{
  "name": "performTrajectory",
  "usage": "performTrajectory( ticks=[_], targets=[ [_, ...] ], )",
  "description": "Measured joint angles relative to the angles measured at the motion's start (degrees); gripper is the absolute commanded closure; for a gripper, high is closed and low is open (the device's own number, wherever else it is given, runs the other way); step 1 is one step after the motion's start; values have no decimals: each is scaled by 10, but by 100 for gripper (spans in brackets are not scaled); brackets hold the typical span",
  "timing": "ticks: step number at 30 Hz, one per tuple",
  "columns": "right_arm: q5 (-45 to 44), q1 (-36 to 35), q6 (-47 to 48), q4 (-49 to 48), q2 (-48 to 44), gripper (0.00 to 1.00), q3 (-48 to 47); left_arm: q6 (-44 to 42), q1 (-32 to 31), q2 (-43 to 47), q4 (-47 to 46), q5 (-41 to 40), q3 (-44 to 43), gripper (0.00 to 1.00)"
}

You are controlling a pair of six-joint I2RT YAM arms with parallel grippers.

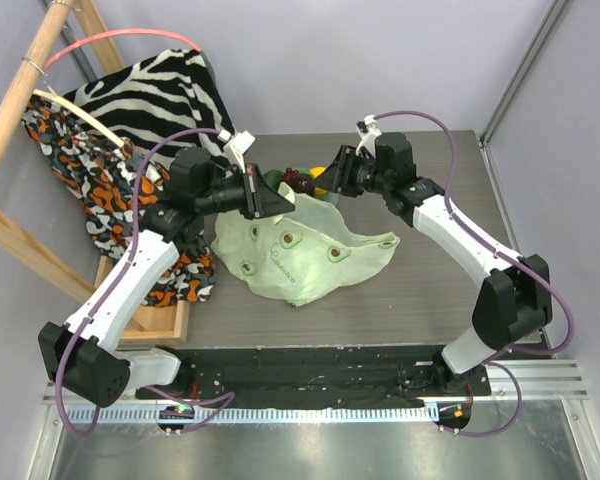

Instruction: Place the fruits into the plastic bag

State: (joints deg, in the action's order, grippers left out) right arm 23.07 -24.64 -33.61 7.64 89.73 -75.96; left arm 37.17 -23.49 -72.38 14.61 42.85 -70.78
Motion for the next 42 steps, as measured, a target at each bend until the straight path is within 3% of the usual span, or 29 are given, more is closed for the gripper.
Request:
performTrajectory(
  ticks=[13, 18, 22, 28, 36, 42],
  targets=[
    [81, -2, 1, -8, -44, 63, 88, -8, 0, 0, 18, -12, 0, 100],
    [116, -19, 12, -15, 12, 63, 73, -7, 0, 0, 18, -12, 0, 100],
    [121, -50, 28, 2, 69, 58, 44, -19, 0, 0, 39, -34, -4, 100],
    [95, -59, 37, 17, 63, 48, 31, -59, 3, 5, 126, -153, -21, 100],
    [55, -13, 63, 56, 0, 40, 14, -62, 15, 16, 151, -250, -23, 100],
    [-29, -2, 90, 132, 53, 33, -134, -66, 17, 16, 163, -269, -24, 100]
  ],
)
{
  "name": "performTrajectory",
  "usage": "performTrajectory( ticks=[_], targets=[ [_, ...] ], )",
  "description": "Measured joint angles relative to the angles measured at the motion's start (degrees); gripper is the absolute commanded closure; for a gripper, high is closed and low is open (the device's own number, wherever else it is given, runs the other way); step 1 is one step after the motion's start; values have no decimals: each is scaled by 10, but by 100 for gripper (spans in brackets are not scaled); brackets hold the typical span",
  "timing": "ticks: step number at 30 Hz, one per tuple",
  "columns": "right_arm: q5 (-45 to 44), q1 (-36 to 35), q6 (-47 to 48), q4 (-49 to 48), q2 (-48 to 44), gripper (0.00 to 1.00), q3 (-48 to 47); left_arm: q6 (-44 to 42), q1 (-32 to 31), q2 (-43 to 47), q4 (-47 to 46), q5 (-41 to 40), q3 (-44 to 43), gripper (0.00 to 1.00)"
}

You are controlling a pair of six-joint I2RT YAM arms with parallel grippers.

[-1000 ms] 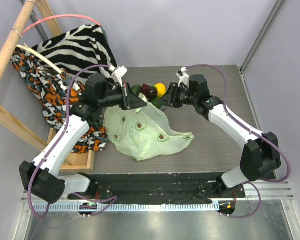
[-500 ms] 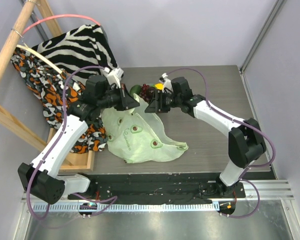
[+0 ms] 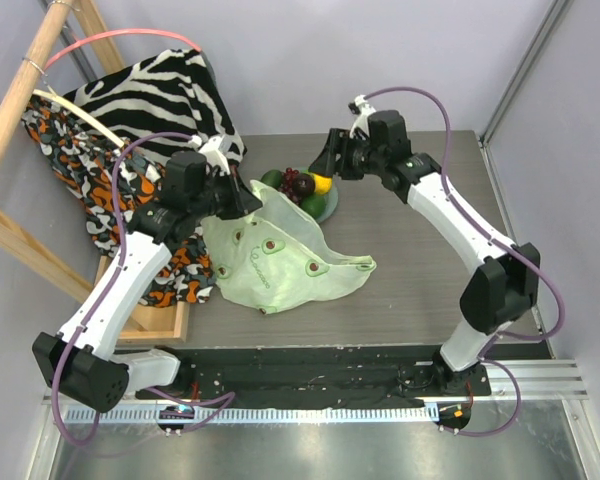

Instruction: Place the fruits into the plastic bag

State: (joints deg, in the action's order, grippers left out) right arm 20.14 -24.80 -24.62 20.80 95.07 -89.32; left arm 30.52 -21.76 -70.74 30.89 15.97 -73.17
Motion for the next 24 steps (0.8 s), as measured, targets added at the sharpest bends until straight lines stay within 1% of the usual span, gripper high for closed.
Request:
performTrajectory(
  ticks=[7, 14, 19, 24],
  targets=[
    [-104, -8, 11, 64, 114, 32, -140, -11, 4, 0, 10, -4, -3, 100],
    [-202, -40, 7, 126, 226, 32, -235, -22, 5, 0, 14, -4, -6, 100],
    [-272, -64, -14, 170, 279, 32, -300, -27, 5, 0, 17, -4, -9, 100],
    [-322, -83, -45, 199, 310, 32, -355, -27, 5, 0, 20, -4, -9, 100]
  ],
)
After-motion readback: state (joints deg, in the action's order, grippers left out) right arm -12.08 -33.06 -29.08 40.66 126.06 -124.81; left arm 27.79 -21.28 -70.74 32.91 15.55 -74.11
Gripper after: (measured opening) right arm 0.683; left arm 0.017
